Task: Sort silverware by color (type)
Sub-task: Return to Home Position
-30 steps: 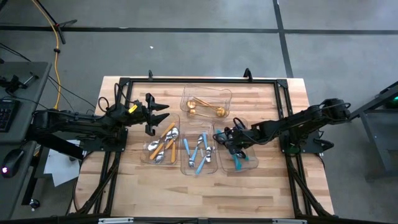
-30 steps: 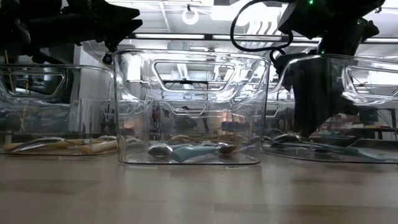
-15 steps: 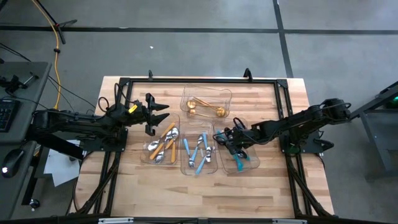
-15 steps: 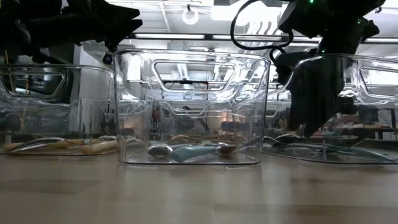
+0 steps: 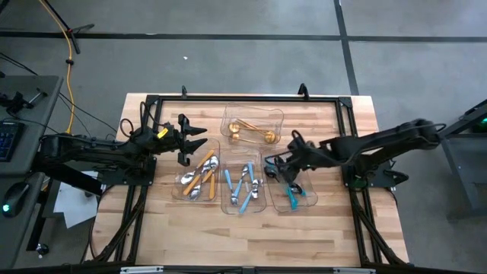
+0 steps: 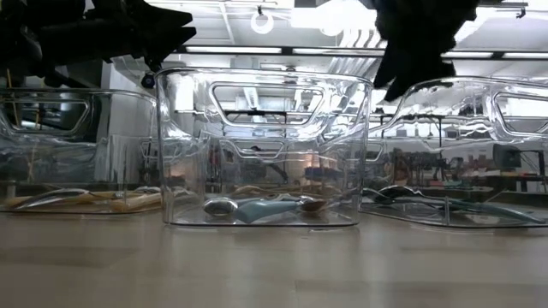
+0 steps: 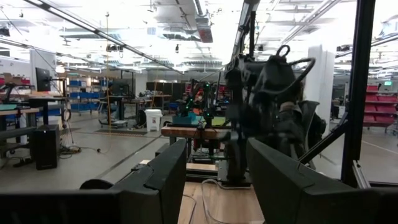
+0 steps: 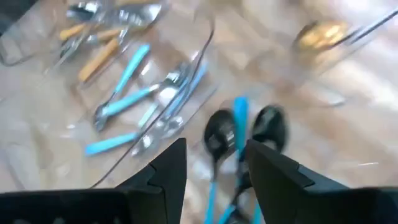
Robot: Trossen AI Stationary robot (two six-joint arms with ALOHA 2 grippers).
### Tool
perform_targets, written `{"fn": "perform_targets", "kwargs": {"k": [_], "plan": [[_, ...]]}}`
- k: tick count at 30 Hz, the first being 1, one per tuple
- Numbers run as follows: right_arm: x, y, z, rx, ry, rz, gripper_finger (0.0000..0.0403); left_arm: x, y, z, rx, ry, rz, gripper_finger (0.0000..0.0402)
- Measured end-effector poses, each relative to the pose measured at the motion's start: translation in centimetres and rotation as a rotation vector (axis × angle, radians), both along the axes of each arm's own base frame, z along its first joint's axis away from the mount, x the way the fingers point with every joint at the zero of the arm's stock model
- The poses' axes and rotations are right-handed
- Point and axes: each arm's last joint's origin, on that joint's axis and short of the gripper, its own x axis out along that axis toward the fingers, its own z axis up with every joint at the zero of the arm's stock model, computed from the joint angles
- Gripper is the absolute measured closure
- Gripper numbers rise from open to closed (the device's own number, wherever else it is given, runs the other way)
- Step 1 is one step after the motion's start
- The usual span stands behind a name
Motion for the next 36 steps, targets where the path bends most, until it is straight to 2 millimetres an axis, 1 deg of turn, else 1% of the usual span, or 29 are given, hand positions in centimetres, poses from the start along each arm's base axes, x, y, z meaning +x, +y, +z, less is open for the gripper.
{"fn": "perform_targets", "kwargs": {"k": [2, 5, 10, 13, 15, 18, 22, 25, 29, 33, 35, 36], "plan": [[-0.7, 0.2, 1.0, -0.077, -0.012, -0.010, 0.0252, 0.0, 0.0, 0.0, 0.000, 0.000, 0.000, 0.0245], [-1.8, 0.6, 2.0, -0.130, -0.055, -0.008, 0.0252, 0.0, 0.0, 0.0, 0.000, 0.002, 0.000, 0.0245], [-3.1, 1.1, 0.6, -0.162, -0.041, -0.024, 0.0252, 0.0, 0.0, 0.0, -0.001, 0.003, 0.000, 0.0245], [-2.9, 1.2, -0.2, -0.205, -0.080, -0.036, 0.0252, 0.0, 0.0, 0.0, -0.012, 0.002, -0.004, 0.0245], [-2.3, 1.0, -0.4, -0.253, -0.151, -0.026, 0.0252, 0.0, 0.0, 0.0, -0.032, 0.000, -0.010, 0.0245], [-1.2, 0.0, -0.3, -0.342, -0.253, -0.003, 0.0254, 0.0, 0.0, 0.0, -0.040, -0.001, -0.018, 0.0245], [0.0, -2.2, 1.1, -0.463, -0.365, 0.029, 0.0272, 0.0, 0.0, 0.0, -0.038, -0.001, -0.023, 0.0245], [0.5, -4.1, 2.1, -0.545, -0.431, 0.055, 0.0292, 0.0, -0.1, 0.0, -0.019, 0.000, -0.038, 0.0245], [0.5, -6.2, 2.9, -0.611, -0.472, 0.080, 0.0332, -0.4, -0.2, 0.5, 0.000, -0.035, -0.039, 0.0245], [0.3, -6.9, 2.8, -0.665, -0.447, 0.102, 0.0386, -1.1, -0.4, 0.9, 0.005, -0.036, -0.051, 0.0245], [0.2, -6.9, 2.1, -0.678, -0.437, 0.115, 0.0397, -1.4, -0.4, 1.0, 0.010, -0.030, -0.052, 0.0245], [0.1, -6.9, 1.7, -0.682, -0.439, 0.129, 0.0395, -1.6, -0.5, 1.1, 0.018, -0.030, -0.049, 0.0245]]}}
